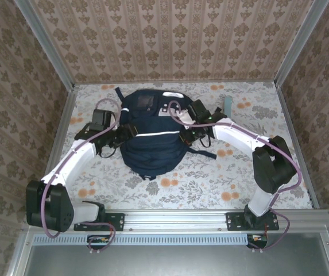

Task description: Pack the student bag

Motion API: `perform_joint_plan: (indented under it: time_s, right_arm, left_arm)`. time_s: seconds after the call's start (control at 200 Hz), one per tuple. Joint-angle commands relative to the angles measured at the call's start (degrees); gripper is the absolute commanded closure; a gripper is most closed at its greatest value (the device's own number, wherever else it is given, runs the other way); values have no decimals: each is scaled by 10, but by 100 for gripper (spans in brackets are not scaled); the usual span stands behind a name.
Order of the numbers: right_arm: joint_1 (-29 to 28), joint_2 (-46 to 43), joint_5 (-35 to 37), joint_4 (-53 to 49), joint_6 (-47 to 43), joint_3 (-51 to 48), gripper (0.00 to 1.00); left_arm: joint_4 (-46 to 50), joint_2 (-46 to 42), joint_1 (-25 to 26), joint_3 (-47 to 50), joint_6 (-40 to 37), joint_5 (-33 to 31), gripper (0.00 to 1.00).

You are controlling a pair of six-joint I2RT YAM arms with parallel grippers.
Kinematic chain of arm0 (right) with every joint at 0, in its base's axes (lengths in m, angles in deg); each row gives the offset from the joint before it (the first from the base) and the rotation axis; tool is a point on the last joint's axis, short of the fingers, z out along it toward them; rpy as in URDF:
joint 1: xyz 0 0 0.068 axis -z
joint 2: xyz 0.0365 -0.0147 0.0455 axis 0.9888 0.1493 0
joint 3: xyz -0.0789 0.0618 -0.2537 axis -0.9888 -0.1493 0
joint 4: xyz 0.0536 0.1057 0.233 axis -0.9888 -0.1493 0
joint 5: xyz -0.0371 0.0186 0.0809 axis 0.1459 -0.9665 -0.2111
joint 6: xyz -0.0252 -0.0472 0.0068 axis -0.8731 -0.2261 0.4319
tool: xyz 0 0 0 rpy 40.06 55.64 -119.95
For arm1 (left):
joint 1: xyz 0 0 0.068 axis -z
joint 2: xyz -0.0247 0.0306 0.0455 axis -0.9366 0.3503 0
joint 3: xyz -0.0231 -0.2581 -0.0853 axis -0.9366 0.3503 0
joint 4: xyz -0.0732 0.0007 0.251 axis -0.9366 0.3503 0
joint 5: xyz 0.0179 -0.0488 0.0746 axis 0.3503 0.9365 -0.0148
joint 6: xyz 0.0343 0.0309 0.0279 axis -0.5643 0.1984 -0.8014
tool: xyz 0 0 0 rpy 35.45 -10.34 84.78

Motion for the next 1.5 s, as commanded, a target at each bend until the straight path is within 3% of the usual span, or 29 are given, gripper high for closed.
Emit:
perform_joint_plan:
  time_s: [0.0, 0.165, 0.38, 0.555, 0.725, 1.025, 1.2, 1.32, 1.495]
  right_arm:
    - [12, 11, 53, -15, 35, 25, 100]
    - [13, 4, 35, -15, 43, 21, 100]
    - [18, -6, 4, -5, 59, 9, 100]
    - [21, -16, -20, 5, 64, -10, 100]
    - [1, -43, -29, -15, 39, -20, 100]
    - [-80, -91, -69, -54, 17, -62, 100]
    - [-118, -84, -82, 0, 51, -74, 100]
    - [-143, -60, -69, 34, 65, -64, 100]
    - [-147, -57, -88, 121, 137, -77, 100]
  left_arm:
    - [-8, 26, 31, -53, -57, 0, 39]
    - [-18, 121, 77, -132, -74, 6, 56]
    - [-41, 284, 123, -269, -63, 64, 75]
    - [-45, 378, 142, -347, -41, 87, 79]
    - [51, 464, 148, -411, 0, 69, 83]
    - [29, 492, 149, -384, 62, 40, 87]
    - [8, 489, 148, -371, 86, 43, 88]
    - [-62, 463, 149, -338, 135, 50, 88]
    - [-119, 423, 144, -322, 175, 64, 85]
